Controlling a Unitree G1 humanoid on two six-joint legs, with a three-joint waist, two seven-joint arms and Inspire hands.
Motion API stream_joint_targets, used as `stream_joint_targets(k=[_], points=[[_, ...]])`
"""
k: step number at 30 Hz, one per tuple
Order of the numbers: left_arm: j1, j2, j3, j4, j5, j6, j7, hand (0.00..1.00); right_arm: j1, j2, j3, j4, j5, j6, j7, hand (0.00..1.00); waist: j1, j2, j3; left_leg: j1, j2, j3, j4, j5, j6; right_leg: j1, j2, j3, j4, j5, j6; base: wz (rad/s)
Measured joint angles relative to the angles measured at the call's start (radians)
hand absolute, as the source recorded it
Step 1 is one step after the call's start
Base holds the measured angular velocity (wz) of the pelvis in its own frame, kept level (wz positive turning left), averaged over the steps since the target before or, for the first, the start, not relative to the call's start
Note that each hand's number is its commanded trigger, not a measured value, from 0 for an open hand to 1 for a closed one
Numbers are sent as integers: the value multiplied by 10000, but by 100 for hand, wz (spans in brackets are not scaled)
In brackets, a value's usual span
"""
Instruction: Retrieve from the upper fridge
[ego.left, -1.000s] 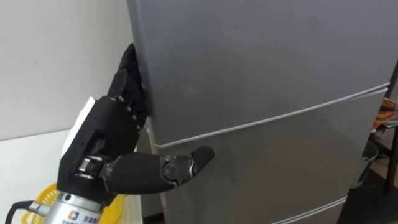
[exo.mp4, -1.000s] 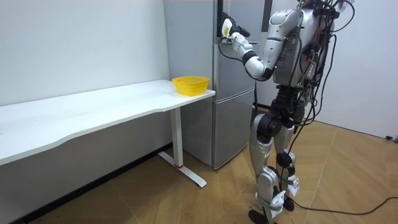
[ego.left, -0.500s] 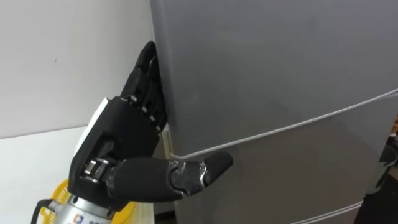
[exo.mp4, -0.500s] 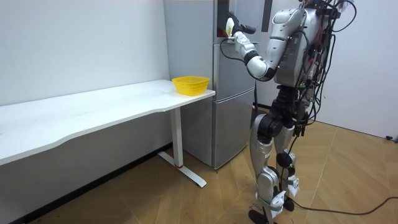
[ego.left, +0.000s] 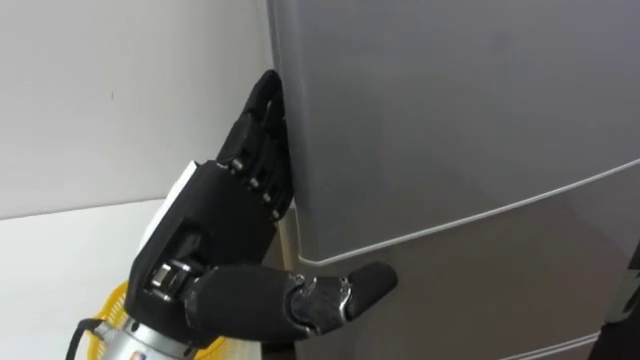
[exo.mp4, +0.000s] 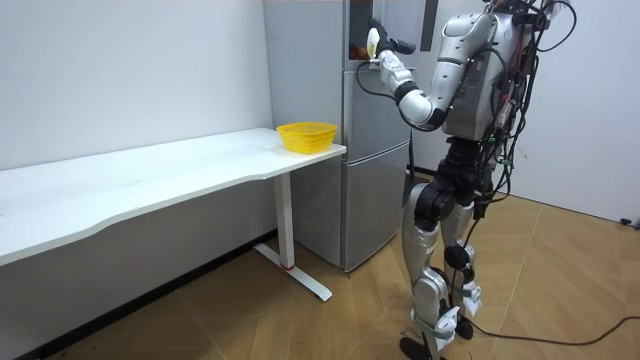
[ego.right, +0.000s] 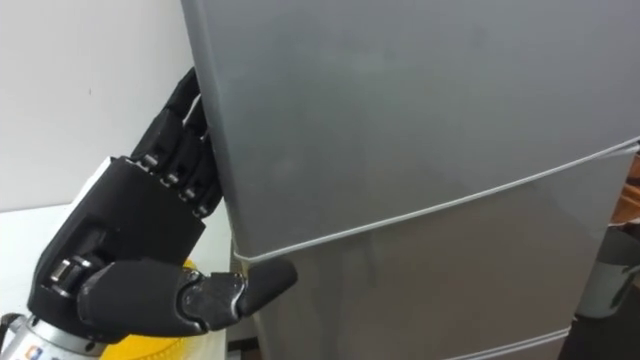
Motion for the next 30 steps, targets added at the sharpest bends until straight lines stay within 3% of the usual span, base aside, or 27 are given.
stream_joint_targets(k=[8,21,30], points=[[0,699,181,3,-1537,-51,-190,0,75,8,-11,-18,-642,-5,80,0,31,76,10,-56,2,-19,72,-1,0,-7,1,-44,21,-1,-6,1],[0,792,123,5,-2371,-94,-266,0,105,58,-8,-13,-1143,-6,296,0,18,106,15,-54,-10,-127,102,-1,0,38,-3,-50,46,0,-6,1],[0,810,84,15,-3148,-151,-819,0,60,109,-6,-9,-1143,1,688,0,10,-61,85,-121,-2,-193,154,-2,1,17,-23,-47,36,-2,-4,0]])
